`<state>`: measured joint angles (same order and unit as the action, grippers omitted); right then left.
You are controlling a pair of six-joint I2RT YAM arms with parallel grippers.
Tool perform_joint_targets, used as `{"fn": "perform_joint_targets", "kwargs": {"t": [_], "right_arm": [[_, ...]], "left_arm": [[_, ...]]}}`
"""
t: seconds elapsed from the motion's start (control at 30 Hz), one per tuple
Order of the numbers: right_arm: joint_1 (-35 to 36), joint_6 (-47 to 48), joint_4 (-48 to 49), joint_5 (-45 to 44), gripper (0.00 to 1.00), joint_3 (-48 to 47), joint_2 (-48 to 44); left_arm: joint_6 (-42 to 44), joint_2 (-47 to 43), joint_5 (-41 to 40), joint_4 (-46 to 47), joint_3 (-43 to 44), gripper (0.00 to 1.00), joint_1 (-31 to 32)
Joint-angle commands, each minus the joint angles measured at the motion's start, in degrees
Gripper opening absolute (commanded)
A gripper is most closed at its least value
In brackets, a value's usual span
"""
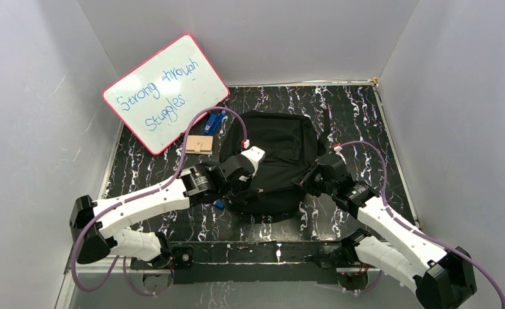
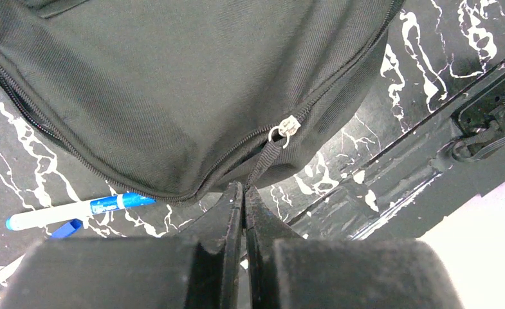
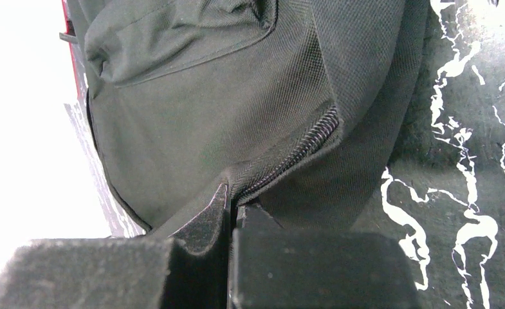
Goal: Pack the student bag
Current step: Unzip the student bag at the center of the board.
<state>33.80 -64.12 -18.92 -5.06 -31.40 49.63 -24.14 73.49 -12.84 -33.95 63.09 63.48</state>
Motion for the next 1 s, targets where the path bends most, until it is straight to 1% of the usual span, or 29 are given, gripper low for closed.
{"fn": "perform_joint_targets", "kwargs": {"t": [0.0, 0.1, 0.23, 0.47, 0.6, 0.67, 0.73, 0.8, 0.9, 0.97], "right_arm": [[-2.77, 6.45, -6.86, -11.72, 0.0, -2.65, -2.68], [-3.0, 7.59, -9.28, -13.67, 0.0, -3.42, -4.09], [-3.12, 8.59, -9.58, -13.82, 0.0, -3.34, -5.14], [-3.14, 11.08, -5.89, -10.12, 0.0, -1.87, -5.24], [-3.2, 15.7, -4.58, -9.84, 0.0, -0.91, -6.47], [-3.17, 17.45, -3.93, -10.58, 0.0, -0.31, -8.06], [-3.18, 18.67, -2.33, -11.43, 0.0, 1.01, -10.5], [-3.13, 19.15, -0.27, -11.94, 0.0, 3.23, -14.08], [-3.19, 19.39, 2.15, -12.32, 0.0, 5.77, -17.67], [-3.13, 19.38, 2.13, -12.53, 0.0, 6.32, -17.96]], "left_arm": [[-0.81, -6.02, -3.5, -8.42, -0.77, 0.0, -1.34], [-1.49, -7.45, -4.19, -9.87, -0.18, 0.0, -1.43], [-0.78, -9.93, -3.86, -9.55, 1.24, 0.0, -1.43], [5.64, -13.83, -3.68, -5.11, 1.57, 0.0, -1.41], [7.24, -15.31, -5.1, -2.5, 1.41, 0.0, -1.43], [7.4, -16.02, -5.19, -1.35, 1.36, 0.0, -1.43], [8.98, -17.01, -3.36, -0.01, 0.89, 0.0, -1.43], [10.26, -18.55, -3.3, 0.68, 0.25, 0.0, -1.43], [13.31, -22.15, -3.56, 1.92, -1.89, 0.0, -1.43], [16.39, -25.47, -2.84, 4.19, -4.33, 0.0, -1.43]]}}
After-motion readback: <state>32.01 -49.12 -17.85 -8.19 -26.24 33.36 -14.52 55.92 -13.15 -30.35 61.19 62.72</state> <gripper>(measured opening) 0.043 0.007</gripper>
